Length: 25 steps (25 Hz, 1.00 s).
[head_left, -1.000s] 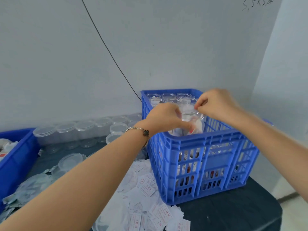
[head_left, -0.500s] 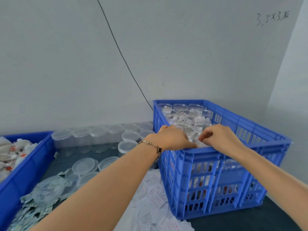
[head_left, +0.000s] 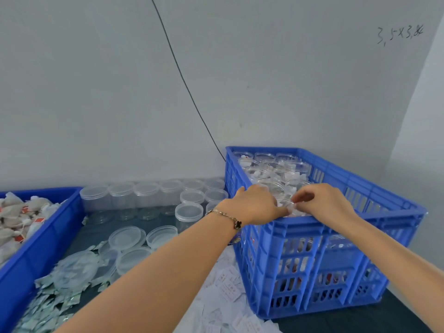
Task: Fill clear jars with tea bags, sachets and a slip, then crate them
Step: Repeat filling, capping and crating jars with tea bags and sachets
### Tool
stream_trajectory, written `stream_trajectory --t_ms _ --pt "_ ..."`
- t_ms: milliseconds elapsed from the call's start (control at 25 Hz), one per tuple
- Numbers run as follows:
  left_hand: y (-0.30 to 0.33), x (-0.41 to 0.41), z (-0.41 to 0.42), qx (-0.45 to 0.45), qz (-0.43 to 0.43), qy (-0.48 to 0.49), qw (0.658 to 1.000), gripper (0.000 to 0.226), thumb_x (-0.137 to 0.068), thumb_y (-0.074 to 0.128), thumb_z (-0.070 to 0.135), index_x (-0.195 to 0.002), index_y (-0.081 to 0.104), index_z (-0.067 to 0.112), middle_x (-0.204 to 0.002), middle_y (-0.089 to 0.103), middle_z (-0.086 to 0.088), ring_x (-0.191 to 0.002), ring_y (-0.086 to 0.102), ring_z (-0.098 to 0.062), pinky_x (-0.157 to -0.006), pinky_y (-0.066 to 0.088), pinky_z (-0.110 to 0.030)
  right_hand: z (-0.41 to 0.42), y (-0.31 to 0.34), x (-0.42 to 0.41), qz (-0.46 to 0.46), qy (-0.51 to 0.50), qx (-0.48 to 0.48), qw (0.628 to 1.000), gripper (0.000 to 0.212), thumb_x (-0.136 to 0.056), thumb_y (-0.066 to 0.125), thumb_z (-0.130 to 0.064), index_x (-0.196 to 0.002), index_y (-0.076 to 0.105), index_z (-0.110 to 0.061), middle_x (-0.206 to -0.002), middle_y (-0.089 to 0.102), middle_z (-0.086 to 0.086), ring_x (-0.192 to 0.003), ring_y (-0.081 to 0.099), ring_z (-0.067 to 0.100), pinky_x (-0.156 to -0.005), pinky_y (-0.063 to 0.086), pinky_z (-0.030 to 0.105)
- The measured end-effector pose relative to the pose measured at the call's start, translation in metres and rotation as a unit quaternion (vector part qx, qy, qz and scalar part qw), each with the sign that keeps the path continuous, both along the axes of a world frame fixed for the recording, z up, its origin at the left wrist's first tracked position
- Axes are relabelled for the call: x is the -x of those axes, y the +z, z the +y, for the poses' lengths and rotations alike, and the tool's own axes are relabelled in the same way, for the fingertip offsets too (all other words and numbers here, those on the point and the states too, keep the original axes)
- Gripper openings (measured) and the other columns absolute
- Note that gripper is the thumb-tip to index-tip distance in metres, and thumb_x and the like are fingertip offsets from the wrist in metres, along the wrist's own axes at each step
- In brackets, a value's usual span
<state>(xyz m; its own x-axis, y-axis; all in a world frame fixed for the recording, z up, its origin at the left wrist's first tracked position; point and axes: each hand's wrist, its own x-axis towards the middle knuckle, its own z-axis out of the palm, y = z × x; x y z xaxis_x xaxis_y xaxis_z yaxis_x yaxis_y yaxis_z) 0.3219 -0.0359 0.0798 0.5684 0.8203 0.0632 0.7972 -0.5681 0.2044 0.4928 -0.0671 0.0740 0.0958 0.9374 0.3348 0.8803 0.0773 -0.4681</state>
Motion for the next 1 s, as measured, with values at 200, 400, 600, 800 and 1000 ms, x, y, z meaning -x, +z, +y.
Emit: stream_trajectory --t_ms 200,400,600,800,1000 --pt "-0.015 0.060 -0.002 -0.037 -0.179 -0.037 0.982 0.034 -0.097 0.051 0.043 -0.122 0.062 0.022 -0.131 0.056 0.003 -0.120 0.049 -0.013 -0.098 0.040 -0.029 -0.019 0.008 0.031 0.023 0.023 -0.146 0.989 0.025 -0.079 0.071 -0.017 -0.068 0.062 -0.037 -0.073 0.061 -0.027 -0.070 0.056 -0.010 -0.060 0.038 0.007" --pt "-0.026 0.129 0.004 -0.037 -0.103 0.055 0.992 0.022 -0.094 0.054 0.032 -0.100 0.071 0.018 -0.102 0.066 0.002 -0.094 0.059 -0.019 -0.079 0.045 -0.031 -0.020 0.003 0.140 0.040 0.189 -0.128 0.973 0.015 -0.077 0.067 -0.018 -0.071 0.068 -0.032 -0.069 0.065 -0.022 -0.072 0.058 -0.005 -0.067 0.040 0.004" --pt "-0.043 0.216 0.011 -0.016 -0.039 0.151 0.988 0.027 -0.093 0.054 0.037 -0.094 0.072 0.016 -0.097 0.069 -0.003 -0.091 0.062 -0.023 -0.079 0.050 -0.035 0.030 -0.041 0.232 0.021 0.248 0.025 0.968 0.022 -0.084 0.061 -0.018 -0.103 0.070 -0.024 -0.100 0.071 -0.006 -0.094 0.063 0.008 -0.078 0.045 0.014" --pt "-0.080 0.314 0.042 0.006 -0.100 0.291 0.952 0.036 -0.090 0.060 0.038 -0.120 0.062 0.019 -0.126 0.049 0.000 -0.110 0.054 -0.018 -0.095 0.042 -0.027 0.101 -0.093 0.313 -0.012 0.270 0.140 0.952 0.037 -0.084 0.057 -0.016 -0.121 0.061 -0.020 -0.120 0.064 -0.002 -0.110 0.058 0.014 -0.091 0.044 0.023" --pt "-0.130 0.383 0.104 0.103 -0.302 0.437 0.841 0.042 -0.086 0.066 0.028 -0.121 0.056 0.007 -0.118 0.059 -0.004 -0.098 0.058 -0.016 -0.079 0.047 -0.024 0.172 -0.129 0.399 0.078 0.304 0.252 0.916 0.063 -0.086 0.060 -0.018 -0.144 0.035 -0.017 -0.145 0.043 0.000 -0.130 0.043 0.013 -0.092 0.036 0.018"
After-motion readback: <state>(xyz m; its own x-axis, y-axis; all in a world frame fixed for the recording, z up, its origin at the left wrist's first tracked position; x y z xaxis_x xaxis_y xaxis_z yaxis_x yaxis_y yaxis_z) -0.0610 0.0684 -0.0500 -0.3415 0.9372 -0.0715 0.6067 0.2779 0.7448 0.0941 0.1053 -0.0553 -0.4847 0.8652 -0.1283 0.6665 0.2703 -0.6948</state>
